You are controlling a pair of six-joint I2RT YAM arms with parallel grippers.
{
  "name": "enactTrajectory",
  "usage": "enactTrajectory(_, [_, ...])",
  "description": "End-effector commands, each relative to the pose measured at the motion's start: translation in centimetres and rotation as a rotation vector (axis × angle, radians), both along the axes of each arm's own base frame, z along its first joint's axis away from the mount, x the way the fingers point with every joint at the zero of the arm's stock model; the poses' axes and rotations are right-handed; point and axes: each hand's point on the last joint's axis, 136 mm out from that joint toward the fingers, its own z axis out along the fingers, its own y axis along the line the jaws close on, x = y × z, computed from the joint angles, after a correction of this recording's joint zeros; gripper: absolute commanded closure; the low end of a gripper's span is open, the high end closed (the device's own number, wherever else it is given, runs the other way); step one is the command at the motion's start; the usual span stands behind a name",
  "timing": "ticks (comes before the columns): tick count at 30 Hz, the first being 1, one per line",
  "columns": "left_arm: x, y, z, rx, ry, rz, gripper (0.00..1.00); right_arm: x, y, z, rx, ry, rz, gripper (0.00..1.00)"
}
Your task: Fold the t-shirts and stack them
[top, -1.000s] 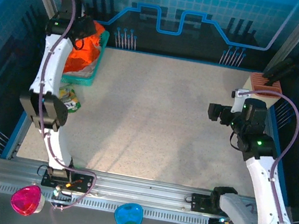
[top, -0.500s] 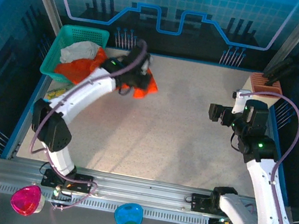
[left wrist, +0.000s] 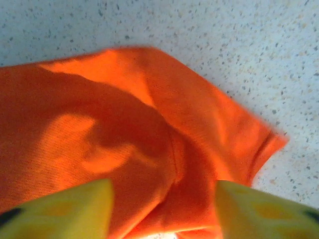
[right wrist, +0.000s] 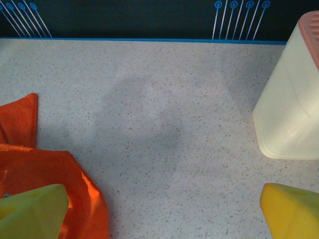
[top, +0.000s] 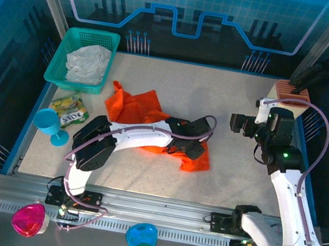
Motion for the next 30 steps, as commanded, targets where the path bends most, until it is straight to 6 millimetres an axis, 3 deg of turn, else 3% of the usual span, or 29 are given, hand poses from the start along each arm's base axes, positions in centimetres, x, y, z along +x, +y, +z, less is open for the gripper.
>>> enactTrajectory(1, [1.6,0.9,2.9,-0.045,-0.094,0.079,0.18,0.0,0.2,-0.7,0.025,0.043,0.011,0.00])
enactTrajectory(4, [1.9,2.8,5.8,-0.040,-0.169,0.130,0.01,0.3,1.4,-1.2,0.060,0.077,0.053,0.00])
enactTrajectory(7, [2.0,5.8,9.4,-0.033,-0.253,0.211,0.01,0.8,3.9,-2.1,0.088,0.122,0.136,0.00])
enactTrajectory(10, [2.2,10.3,12.5,-0.022,-0.327,0.347,0.01,1.4,7.6,-3.9,0.079,0.184,0.233,0.00])
enactTrajectory(13, [2.4,15.9,13.5,-0.026,-0.295,0.511,0.01,2.0,11.7,-6.8,0.057,0.282,0.322,0.00])
enactTrajectory(17, [2.6,22.3,11.8,-0.013,-0.220,0.690,0.01,3.6,16.2,-10.6,0.027,0.403,0.386,0.01])
enactTrajectory(22, [3.0,26.7,7.8,-0.059,-0.110,0.842,0.01,6.4,19.2,-14.9,-0.028,0.528,0.396,0.07])
enactTrajectory(25, [3.7,28.5,4.7,-0.069,-0.039,0.920,0.01,7.1,21.7,-16.0,-0.046,0.529,0.479,0.08])
enactTrajectory(30, [6.0,29.9,0.9,-0.075,-0.009,0.974,0.01,6.6,26.9,-15.0,-0.195,0.452,0.691,0.07])
